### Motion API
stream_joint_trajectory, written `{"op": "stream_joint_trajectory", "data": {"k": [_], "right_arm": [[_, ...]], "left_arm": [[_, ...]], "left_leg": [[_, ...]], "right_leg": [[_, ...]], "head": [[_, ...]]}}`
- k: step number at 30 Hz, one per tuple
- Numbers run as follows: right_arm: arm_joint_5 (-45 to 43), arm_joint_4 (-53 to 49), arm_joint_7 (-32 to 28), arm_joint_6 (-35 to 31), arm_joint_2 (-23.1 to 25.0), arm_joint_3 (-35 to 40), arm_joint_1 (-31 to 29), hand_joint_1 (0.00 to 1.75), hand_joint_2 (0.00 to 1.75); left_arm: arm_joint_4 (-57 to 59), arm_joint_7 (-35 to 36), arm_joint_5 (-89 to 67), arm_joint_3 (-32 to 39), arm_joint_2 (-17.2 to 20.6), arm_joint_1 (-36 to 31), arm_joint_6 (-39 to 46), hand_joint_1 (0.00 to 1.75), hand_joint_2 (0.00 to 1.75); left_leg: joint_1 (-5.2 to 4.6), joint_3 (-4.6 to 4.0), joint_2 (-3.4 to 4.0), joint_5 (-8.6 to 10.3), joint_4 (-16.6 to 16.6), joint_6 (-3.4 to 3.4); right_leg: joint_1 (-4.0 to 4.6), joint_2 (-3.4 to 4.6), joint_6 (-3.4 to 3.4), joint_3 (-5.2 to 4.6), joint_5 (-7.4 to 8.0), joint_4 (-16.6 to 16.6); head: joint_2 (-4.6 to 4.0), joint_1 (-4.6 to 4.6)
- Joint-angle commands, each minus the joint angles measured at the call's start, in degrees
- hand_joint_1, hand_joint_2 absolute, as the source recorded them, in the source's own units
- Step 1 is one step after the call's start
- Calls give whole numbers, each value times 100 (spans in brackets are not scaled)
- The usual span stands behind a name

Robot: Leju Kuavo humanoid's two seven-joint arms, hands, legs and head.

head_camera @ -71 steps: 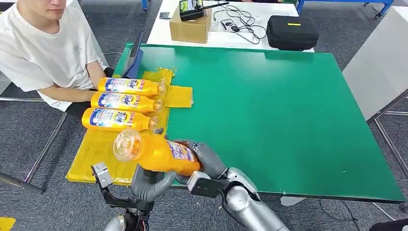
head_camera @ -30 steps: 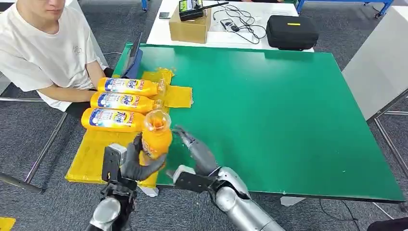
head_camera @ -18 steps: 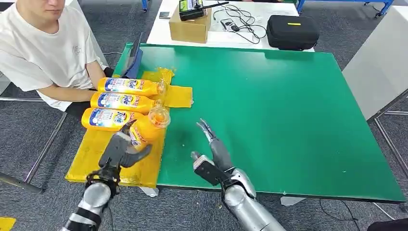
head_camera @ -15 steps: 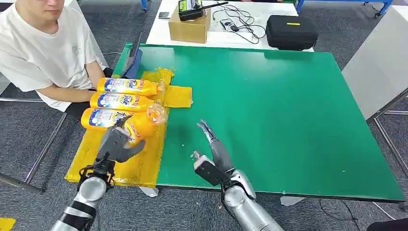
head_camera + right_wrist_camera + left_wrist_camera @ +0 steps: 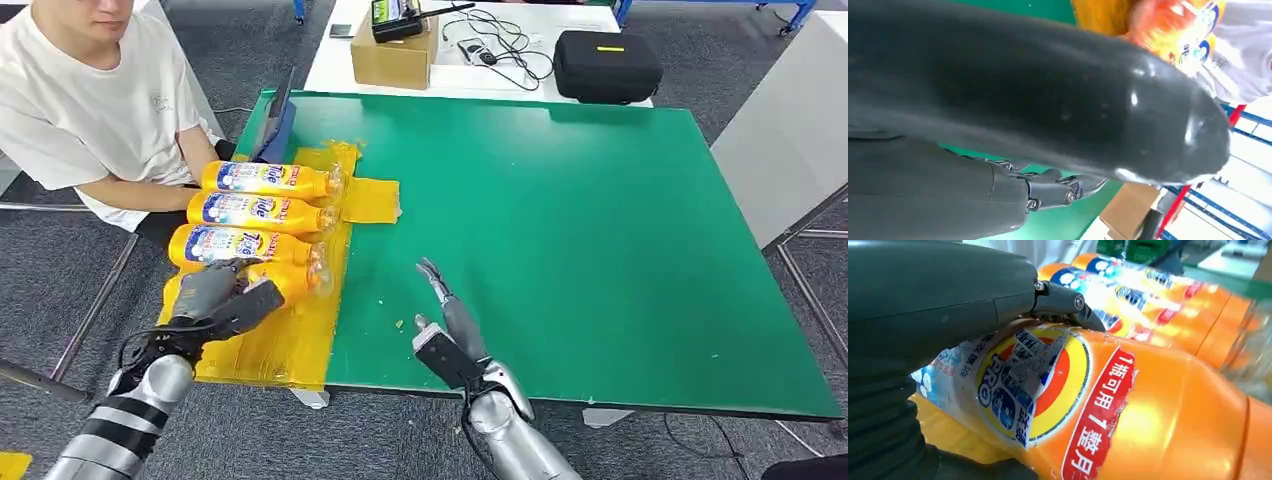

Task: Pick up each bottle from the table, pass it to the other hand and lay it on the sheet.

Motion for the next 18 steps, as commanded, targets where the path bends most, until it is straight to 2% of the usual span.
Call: {"op": "stream_joint_trajectory", "data": {"k": [1, 3, 4, 5, 6, 10, 13, 15, 18], "right_arm": [[-99, 123, -77, 192, 60, -362, -91, 0, 0], [-110, 173, -104, 239, 82, -367, -117, 0, 0], [-113, 186, -122, 235, 90, -369, -119, 0, 0], [-122, 197, -137, 230, 93, -375, -119, 0, 0], [-124, 213, -142, 246, 95, -371, -130, 0, 0], [-133, 257, -156, 260, 105, -367, -150, 0, 0], [-140, 271, -173, 258, 105, -365, -156, 0, 0], [-154, 290, -186, 277, 108, -356, -152, 0, 0], [-180, 292, -214, 269, 93, -339, -127, 0, 0]], "left_arm": [[450, 66, -331, -800, 397, -297, -317, 175, 175], [579, 57, -258, -889, 393, -330, -445, 175, 175], [616, 32, -171, -890, 380, -345, -483, 56, 175], [659, -4, -9, -867, 347, -361, -582, 10, 175], [660, -30, 28, -896, 390, -393, -639, 0, 175], [652, -35, 25, -977, 419, -455, -634, 0, 175], [646, -50, 38, -1046, 442, -481, -655, 0, 175], [599, -144, 147, -1083, 471, -517, -661, 0, 175], [356, -313, 379, -1036, 322, -503, -507, 0, 175]], "left_leg": [[12, 5, -7, 0, 2, -10], [11, 6, -5, 0, 1, -11], [7, 5, -5, 1, 0, -8], [11, 9, -5, 1, -1, -11], [6, 6, -5, 2, -2, -8], [7, 1, -4, 1, 0, -6], [26, 15, -6, -4, 4, -19], [10, 5, -5, -1, 3, -9], [7, 4, -10, 1, 0, -6]], "right_leg": [[13, -15, -18, 12, -3, -2], [13, -13, -18, 12, -2, -1], [8, -10, -12, 10, 0, -3], [13, -12, -17, 15, 0, -5], [7, -10, -12, 10, -1, -3], [8, -9, -9, 7, 0, -2], [29, -20, -32, 30, -4, -8], [12, -12, -15, 13, -2, -1], [8, -13, -11, 12, -1, -2]], "head": [[0, 0], [0, -2], [0, -2], [0, -2], [0, -2], [0, 0], [0, 0], [0, -2], [0, -2]]}}
